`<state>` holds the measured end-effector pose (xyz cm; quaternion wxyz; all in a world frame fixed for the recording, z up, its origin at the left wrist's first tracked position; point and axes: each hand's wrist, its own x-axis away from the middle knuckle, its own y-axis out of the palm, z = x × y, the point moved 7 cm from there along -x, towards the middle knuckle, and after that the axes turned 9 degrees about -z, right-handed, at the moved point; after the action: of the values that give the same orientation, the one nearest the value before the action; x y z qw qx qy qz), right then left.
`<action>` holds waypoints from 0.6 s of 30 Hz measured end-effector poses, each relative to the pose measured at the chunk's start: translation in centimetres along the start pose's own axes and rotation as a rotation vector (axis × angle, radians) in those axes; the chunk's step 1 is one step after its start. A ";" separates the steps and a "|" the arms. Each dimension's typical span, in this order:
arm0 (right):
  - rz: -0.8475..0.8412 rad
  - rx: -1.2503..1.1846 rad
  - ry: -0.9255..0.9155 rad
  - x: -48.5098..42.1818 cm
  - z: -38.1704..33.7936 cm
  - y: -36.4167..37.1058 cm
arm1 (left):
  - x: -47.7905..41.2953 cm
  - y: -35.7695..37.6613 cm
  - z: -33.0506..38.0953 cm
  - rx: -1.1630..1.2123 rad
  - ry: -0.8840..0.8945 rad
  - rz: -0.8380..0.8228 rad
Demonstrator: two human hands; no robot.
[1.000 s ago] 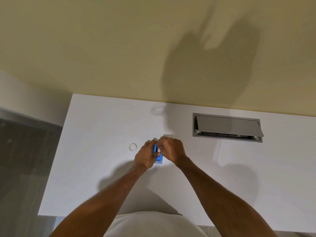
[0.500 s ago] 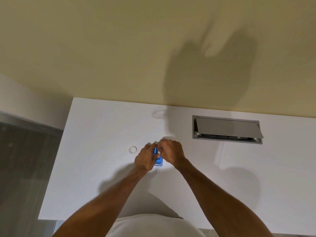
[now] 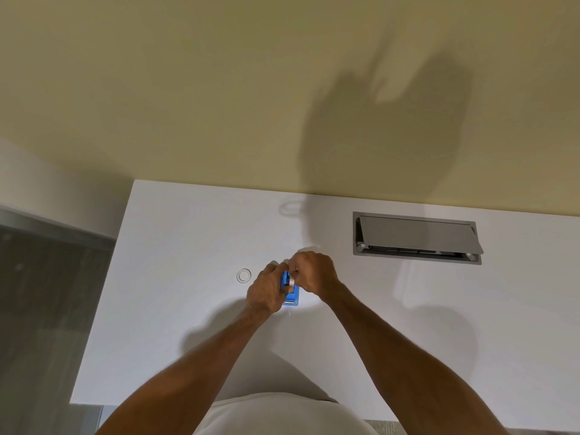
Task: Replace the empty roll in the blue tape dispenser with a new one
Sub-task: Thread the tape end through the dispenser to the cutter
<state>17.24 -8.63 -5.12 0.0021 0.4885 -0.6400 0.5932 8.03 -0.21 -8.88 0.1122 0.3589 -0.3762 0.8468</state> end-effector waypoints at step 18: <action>0.046 -0.110 0.008 0.9 0.8 0.4 | 0.2 0.0 0.1 0.018 0.035 0.015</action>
<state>16.93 -9.87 -5.15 0.0179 0.4706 -0.6826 0.5588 7.97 -0.33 -8.71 0.1092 0.3423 -0.3693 0.8571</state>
